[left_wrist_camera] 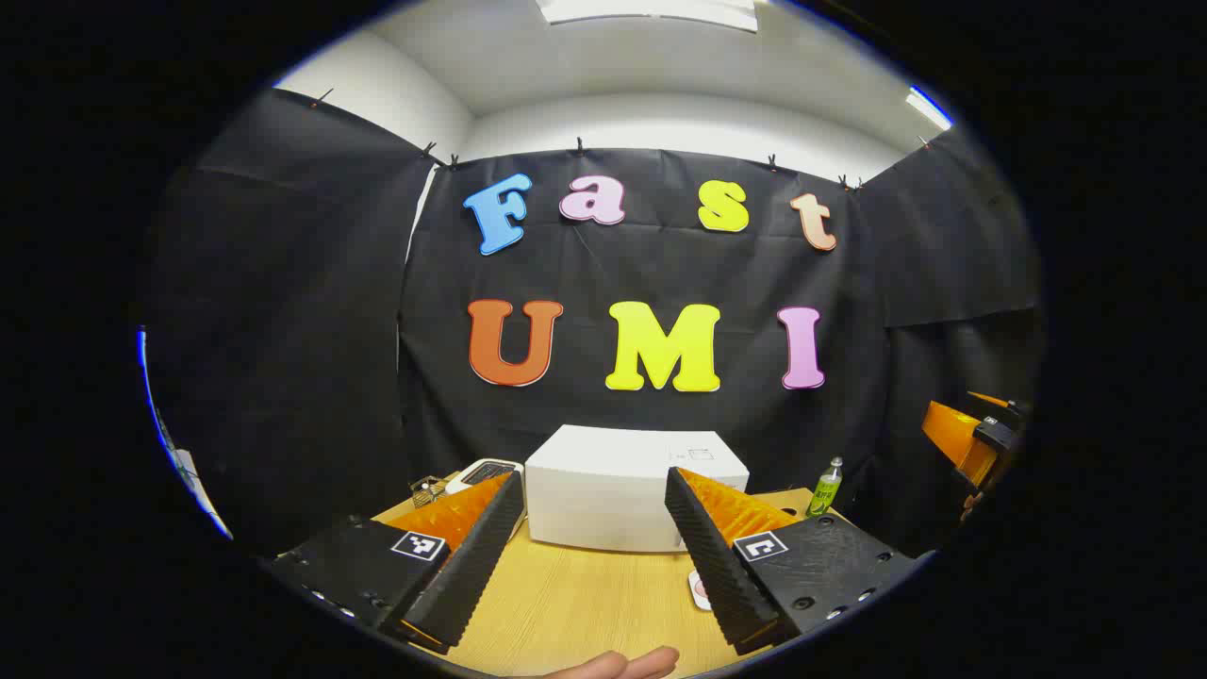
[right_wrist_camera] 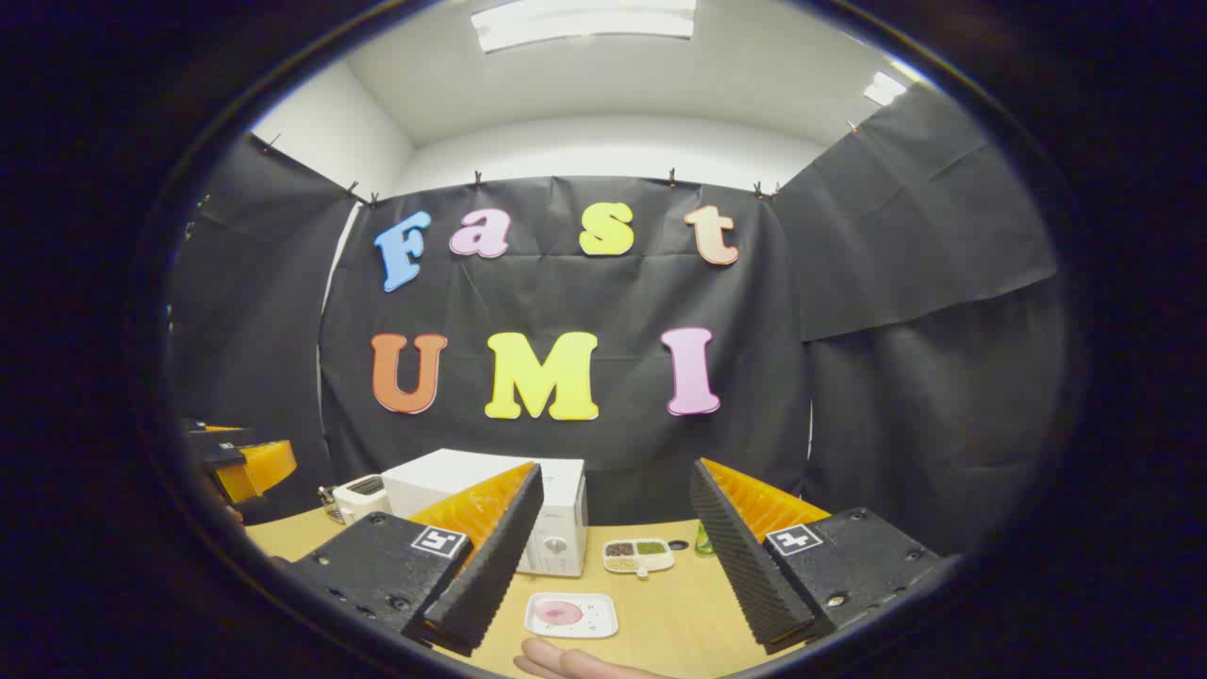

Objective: Open the microwave oven with the left hand, put the food in, and close the microwave oven.

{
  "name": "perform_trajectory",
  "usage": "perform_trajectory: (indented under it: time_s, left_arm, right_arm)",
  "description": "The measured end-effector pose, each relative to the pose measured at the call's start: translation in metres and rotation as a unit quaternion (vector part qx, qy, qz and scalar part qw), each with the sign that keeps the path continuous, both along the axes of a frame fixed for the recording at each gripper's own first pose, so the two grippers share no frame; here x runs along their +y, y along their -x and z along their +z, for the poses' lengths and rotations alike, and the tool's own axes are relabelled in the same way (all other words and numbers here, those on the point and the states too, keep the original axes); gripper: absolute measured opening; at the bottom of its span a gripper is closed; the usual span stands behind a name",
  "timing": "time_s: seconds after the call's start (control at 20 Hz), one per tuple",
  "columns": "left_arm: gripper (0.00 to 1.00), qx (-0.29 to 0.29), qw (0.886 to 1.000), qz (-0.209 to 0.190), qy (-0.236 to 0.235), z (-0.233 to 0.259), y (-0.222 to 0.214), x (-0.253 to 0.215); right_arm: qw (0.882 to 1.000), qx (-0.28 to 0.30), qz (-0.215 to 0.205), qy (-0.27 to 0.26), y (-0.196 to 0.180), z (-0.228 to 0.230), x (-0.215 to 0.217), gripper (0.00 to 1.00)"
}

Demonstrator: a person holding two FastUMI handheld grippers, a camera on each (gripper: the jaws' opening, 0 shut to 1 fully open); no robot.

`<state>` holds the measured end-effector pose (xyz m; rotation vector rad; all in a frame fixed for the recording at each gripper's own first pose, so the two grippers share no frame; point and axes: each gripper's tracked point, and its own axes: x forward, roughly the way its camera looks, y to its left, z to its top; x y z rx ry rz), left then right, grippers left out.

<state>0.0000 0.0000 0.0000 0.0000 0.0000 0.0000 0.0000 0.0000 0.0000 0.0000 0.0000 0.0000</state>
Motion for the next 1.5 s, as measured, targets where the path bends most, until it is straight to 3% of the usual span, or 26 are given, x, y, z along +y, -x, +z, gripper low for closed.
perform_trajectory:
  time_s: [0.1, 0.15, 0.2, 0.25, 0.85, 0.9, 0.95, 1.0, 1.2, 1.25, 1.5]
  left_arm:
    - [0.95, -0.004, 1.0, 0.001, -0.003, 0.003, 0.0, 0.003]
    - [0.95, -0.005, 1.0, 0.0, -0.005, 0.005, -0.001, 0.003]
    - [0.95, -0.007, 1.0, -0.003, -0.007, 0.008, -0.001, 0.002]
    - [0.95, -0.008, 1.0, -0.005, -0.009, 0.009, -0.002, 0.0]
    - [0.95, -0.023, 0.999, -0.034, 0.0, 0.025, -0.009, -0.029]
    - [0.84, -0.02, 0.999, -0.033, 0.004, 0.022, -0.015, -0.03]
    - [0.95, -0.014, 0.999, -0.033, 0.007, 0.017, -0.02, -0.031]
    - [0.95, -0.011, 0.999, -0.033, 0.01, 0.016, -0.026, -0.033]
    - [0.95, -0.022, 0.999, -0.033, 0.001, 0.005, -0.067, -0.042]
    - [0.95, -0.021, 0.999, -0.031, -0.002, -0.001, -0.081, -0.045]
    - [0.95, 0.016, 0.998, -0.064, 0.01, -0.052, -0.162, -0.083]
  right_arm:
    - [1.0, 0.0, -0.005, 0.003, -0.001, 0.001, -0.004, 0.92]
    - [1.0, 0.002, -0.007, 0.005, -0.002, 0.001, -0.007, 1.0]
    - [1.0, 0.005, -0.009, 0.004, -0.003, -0.001, -0.01, 1.0]
    - [1.0, 0.006, -0.01, 0.003, -0.004, 0.0, -0.012, 0.91]
    - [0.999, -0.016, -0.032, 0.006, -0.016, 0.031, -0.044, 0.91]
    - [0.999, -0.02, -0.03, 0.009, -0.017, 0.032, -0.042, 0.91]
    - [0.999, -0.024, -0.027, 0.012, -0.018, 0.033, -0.042, 0.91]
    - [0.999, -0.024, -0.024, 0.014, -0.021, 0.032, -0.042, 1.0]
    - [0.999, -0.026, -0.026, 0.006, -0.034, 0.024, -0.05, 1.0]
    - [0.999, -0.026, -0.028, 0.006, -0.04, 0.02, -0.054, 0.91]
    - [0.999, -0.022, -0.039, 0.0, -0.058, 0.001, -0.074, 0.91]
